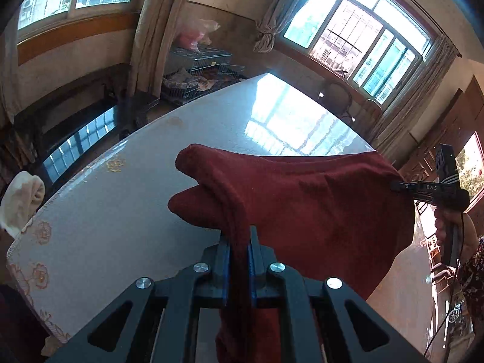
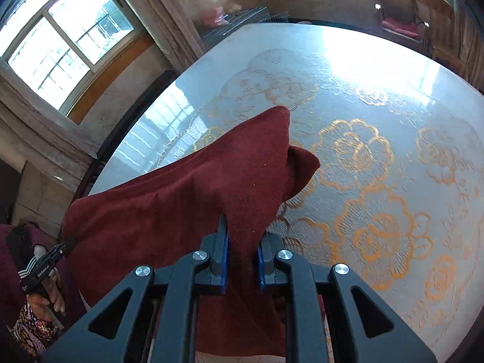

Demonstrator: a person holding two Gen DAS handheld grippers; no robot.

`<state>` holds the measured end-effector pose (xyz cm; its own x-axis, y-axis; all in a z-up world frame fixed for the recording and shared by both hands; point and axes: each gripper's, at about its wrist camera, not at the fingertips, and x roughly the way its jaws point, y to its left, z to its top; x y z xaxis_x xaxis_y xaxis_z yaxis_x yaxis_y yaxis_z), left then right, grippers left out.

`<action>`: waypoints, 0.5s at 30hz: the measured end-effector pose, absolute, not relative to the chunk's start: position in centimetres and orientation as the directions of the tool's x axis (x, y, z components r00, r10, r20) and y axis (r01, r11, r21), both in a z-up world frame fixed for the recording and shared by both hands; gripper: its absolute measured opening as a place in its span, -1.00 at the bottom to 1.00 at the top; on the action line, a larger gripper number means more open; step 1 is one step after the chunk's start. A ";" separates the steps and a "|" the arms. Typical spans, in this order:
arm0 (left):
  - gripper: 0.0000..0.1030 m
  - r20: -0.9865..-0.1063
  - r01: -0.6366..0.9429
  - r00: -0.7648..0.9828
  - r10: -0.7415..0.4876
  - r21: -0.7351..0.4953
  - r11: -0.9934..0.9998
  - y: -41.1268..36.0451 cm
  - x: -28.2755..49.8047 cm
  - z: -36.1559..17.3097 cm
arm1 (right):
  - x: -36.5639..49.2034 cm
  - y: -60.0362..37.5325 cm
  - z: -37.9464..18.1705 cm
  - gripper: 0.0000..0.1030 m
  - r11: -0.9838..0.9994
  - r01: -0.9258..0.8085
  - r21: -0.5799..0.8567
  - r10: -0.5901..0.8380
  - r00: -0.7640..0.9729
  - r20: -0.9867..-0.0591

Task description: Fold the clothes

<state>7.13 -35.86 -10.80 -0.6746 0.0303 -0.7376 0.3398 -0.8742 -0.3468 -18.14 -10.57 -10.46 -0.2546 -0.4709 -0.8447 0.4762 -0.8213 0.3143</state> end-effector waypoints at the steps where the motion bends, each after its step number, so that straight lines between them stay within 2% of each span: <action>1: -0.84 -0.744 0.365 -0.669 0.005 -0.333 -0.869 -37.2 8.3 -11.1 | -19.1 -12.9 -10.6 -0.71 -0.813 0.493 0.310 -0.471 -0.244 -0.848; 8: -0.83 -0.765 0.482 -0.637 -0.094 -0.300 -0.823 -40.4 11.5 -13.6 | -23.2 -26.4 -12.9 -0.71 -0.765 0.599 0.237 -0.437 -0.213 -0.874; 15: -0.83 -0.778 0.540 -0.609 -0.157 -0.261 -0.800 -41.4 12.5 -14.7 | -25.4 -31.6 -15.4 -0.71 -0.757 0.624 0.195 -0.392 -0.195 -0.899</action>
